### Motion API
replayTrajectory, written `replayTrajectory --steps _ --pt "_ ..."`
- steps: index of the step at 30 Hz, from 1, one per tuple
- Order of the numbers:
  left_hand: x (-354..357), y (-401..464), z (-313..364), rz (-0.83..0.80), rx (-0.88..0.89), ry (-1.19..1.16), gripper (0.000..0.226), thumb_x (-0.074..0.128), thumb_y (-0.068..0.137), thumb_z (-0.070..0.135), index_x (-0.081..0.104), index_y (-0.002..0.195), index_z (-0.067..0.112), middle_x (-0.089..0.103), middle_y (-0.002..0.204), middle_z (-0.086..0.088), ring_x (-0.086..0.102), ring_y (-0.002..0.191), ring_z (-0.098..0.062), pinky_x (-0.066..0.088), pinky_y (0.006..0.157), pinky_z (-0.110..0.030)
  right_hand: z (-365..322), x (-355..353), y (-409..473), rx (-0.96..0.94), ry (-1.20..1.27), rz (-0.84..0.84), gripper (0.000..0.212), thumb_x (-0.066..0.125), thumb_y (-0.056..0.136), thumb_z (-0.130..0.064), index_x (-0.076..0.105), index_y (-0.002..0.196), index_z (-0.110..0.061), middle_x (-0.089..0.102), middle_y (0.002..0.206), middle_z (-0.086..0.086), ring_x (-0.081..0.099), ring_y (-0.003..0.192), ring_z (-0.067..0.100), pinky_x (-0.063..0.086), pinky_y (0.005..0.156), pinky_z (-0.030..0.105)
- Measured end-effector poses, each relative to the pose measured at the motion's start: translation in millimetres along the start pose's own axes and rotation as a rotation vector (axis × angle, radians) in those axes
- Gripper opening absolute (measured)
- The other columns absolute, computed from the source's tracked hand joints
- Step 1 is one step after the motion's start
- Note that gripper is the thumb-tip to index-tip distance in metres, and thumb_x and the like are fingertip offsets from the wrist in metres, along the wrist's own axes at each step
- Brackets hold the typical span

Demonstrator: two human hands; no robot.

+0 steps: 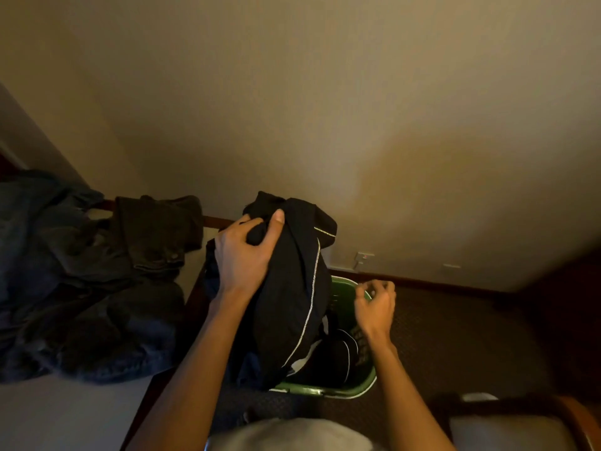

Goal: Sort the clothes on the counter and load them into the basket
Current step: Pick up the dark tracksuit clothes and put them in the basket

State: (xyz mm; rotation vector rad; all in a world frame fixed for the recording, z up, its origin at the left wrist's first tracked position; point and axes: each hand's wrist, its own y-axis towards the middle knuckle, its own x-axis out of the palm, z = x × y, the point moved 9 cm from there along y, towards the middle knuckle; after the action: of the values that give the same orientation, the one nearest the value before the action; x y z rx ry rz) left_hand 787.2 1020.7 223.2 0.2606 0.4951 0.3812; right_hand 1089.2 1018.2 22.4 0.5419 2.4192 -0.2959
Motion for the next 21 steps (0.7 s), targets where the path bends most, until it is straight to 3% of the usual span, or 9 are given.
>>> replayTrajectory --steps 2,5,8,11,14,17,19,21 --pt "15.0 1.3 -14.5 -0.007 -0.089 -0.045 0.044 0.062 0.095 0.058 0.073 0.079 0.018 0.064 0.08 0.01 0.056 0.086 -0.007 0.044 0.096 -0.037 0.0 -2.7 -0.6 -0.009 0.027 0.015 0.014 0.061 0.095 -0.017 0.068 0.1 -0.006 0.045 0.114 0.002 0.052 0.111 0.025 0.051 0.092 0.045" --pt "53.2 -0.5 -41.5 -0.126 -0.147 -0.011 0.056 0.048 0.09 0.077 0.073 0.092 0.027 0.069 0.106 -0.004 0.062 0.109 -0.032 0.049 0.098 -0.054 3.1 -7.4 0.4 -0.006 0.04 0.037 0.01 0.061 0.095 -0.013 0.068 0.097 -0.006 0.047 0.112 0.003 0.057 0.102 0.024 0.054 0.088 0.046" --pt "109.5 -26.7 -84.6 -0.519 -0.23 0.204 0.059 0.044 0.098 0.066 0.067 0.127 0.019 0.055 0.142 -0.005 0.048 0.135 -0.031 0.038 0.113 -0.045 3.3 -12.5 -1.0 -0.014 0.055 0.047 0.009 0.061 0.095 -0.011 0.068 0.093 -0.006 0.047 0.108 0.004 0.058 0.097 0.024 0.054 0.088 0.045" --pt "134.6 -64.7 -129.7 -0.775 -0.253 0.296 0.051 0.042 0.1 0.064 0.066 0.125 0.027 0.043 0.155 -0.004 0.036 0.144 -0.033 0.029 0.119 -0.05 3.7 -11.7 -6.6 -0.029 0.058 0.014 0.01 0.06 0.094 -0.009 0.067 0.09 -0.004 0.05 0.106 0.006 0.057 0.091 0.023 0.051 0.085 0.042" --pt "118.8 -74.7 -149.6 -0.705 -0.313 0.245 0.047 0.041 0.103 0.058 0.067 0.128 0.027 0.045 0.154 0.001 0.039 0.144 -0.028 0.03 0.118 -0.042 11.0 -1.8 -13.6 -0.027 0.062 -0.051 0.009 0.061 0.094 -0.01 0.066 0.086 -0.009 0.052 0.104 0.005 0.058 0.09 0.021 0.051 0.084 0.04" --pt "91.1 -78.9 -156.0 -0.574 -0.372 0.172 0.041 0.041 0.103 0.059 0.073 0.11 0.033 0.057 0.138 0.009 0.049 0.134 -0.018 0.033 0.109 -0.03 17.2 17.8 -22.9 -0.019 0.056 -0.128 0.01 0.063 0.092 -0.011 0.065 0.082 -0.014 0.059 0.099 0.006 0.061 0.087 0.021 0.054 0.085 0.046" --pt "66.4 -83.9 -167.4 -0.48 -0.402 0.181 0.05 0.035 0.097 0.075 0.071 0.094 0.041 0.062 0.127 0.016 0.056 0.126 -0.015 0.04 0.112 -0.039 10.7 36.5 -31.8 -0.024 0.046 -0.198 0.012 0.063 0.092 -0.012 0.064 0.08 -0.016 0.061 0.097 0.007 0.062 0.085 0.021 0.053 0.084 0.045" --pt "38.5 -91.6 -181.0 -0.414 -0.429 0.206 0.061 0.028 0.088 0.088 0.07 0.094 0.044 0.064 0.126 0.016 0.057 0.125 -0.015 0.042 0.111 -0.047 -6.8 58.9 -42.3 -0.057 0.04 -0.279 0.014 0.064 0.092 -0.012 0.063 0.079 -0.018 0.06 0.098 0.006 0.061 0.087 0.021 0.051 0.083 0.041"
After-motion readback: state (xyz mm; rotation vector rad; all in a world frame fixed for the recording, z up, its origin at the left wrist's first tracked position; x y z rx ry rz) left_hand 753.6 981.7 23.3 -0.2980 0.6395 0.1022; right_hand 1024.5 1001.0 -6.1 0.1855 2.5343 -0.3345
